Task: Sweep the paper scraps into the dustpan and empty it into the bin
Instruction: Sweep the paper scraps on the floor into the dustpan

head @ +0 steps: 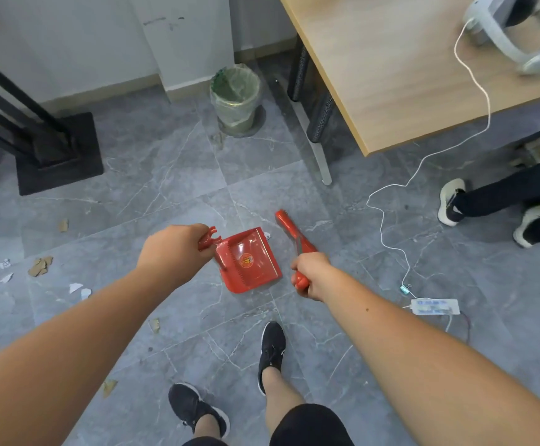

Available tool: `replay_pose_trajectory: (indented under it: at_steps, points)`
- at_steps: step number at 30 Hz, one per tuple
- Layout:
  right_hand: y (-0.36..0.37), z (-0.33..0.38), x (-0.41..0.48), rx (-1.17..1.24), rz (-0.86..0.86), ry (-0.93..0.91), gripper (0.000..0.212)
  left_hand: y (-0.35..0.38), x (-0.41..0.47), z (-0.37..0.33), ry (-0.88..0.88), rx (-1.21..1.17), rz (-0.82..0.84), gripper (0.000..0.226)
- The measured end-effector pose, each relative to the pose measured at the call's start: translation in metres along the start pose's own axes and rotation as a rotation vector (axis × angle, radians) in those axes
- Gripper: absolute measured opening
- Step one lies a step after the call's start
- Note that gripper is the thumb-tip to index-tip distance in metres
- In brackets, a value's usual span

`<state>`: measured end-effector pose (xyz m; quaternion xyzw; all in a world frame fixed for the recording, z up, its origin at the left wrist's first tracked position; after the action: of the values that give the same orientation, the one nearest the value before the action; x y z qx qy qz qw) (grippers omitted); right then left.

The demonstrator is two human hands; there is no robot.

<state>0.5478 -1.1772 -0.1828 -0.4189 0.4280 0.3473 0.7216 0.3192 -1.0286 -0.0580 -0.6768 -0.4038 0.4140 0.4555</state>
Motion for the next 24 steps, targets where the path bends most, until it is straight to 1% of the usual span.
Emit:
replay_pose_trajectory:
  at_steps: [5,12,16,20,24]
  points:
    - [0.031,-0.031,-0.009,-0.076,0.051,0.011,0.018,0.001,-0.016,0.029,-0.009,0.01,0.019,0.029]
    - [0.082,-0.086,-0.036,-0.187,0.06,-0.011,0.016,-0.019,-0.062,0.113,-0.065,0.067,0.018,0.028]
    - [0.119,-0.126,-0.058,-0.191,0.074,-0.002,0.015,-0.03,-0.105,0.165,-0.073,0.058,0.021,0.026]
    - [0.166,-0.17,-0.088,-0.207,0.091,-0.002,0.012,-0.043,-0.157,0.219,-0.084,0.045,0.009,0.032]
    - [0.214,-0.212,-0.116,-0.223,0.111,-0.002,0.014,-0.057,-0.208,0.269,-0.104,0.038,0.002,0.031]
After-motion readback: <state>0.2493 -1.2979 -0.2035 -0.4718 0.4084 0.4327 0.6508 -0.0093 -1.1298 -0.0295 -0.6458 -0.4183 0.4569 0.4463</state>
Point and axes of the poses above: each hand's wrist, its own x-axis towards the middle knuckle, its own y-axis out of the palm, z = x × y, the point moved 9 cm from there along x, towards the middle knuckle, and after that the axes turned 8 degrees about -z, right-handed, at the moved point
